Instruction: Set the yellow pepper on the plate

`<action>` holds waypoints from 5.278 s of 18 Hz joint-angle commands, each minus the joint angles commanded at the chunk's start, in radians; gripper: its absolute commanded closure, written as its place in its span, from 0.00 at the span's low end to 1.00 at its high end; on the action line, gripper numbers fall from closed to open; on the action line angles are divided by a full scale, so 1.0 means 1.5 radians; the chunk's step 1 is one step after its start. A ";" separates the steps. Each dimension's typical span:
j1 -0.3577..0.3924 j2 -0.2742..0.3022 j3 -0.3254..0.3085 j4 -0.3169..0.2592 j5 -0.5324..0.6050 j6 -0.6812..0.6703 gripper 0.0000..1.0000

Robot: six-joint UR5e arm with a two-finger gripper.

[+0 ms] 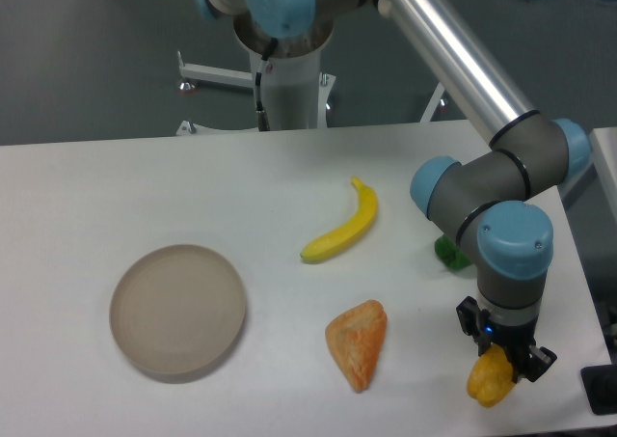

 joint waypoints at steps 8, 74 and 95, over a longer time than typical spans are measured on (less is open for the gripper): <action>-0.004 0.011 -0.012 -0.002 0.004 -0.008 0.51; -0.373 0.191 -0.358 -0.032 -0.034 -0.660 0.49; -0.144 0.255 -0.340 -0.033 -0.010 -0.407 0.00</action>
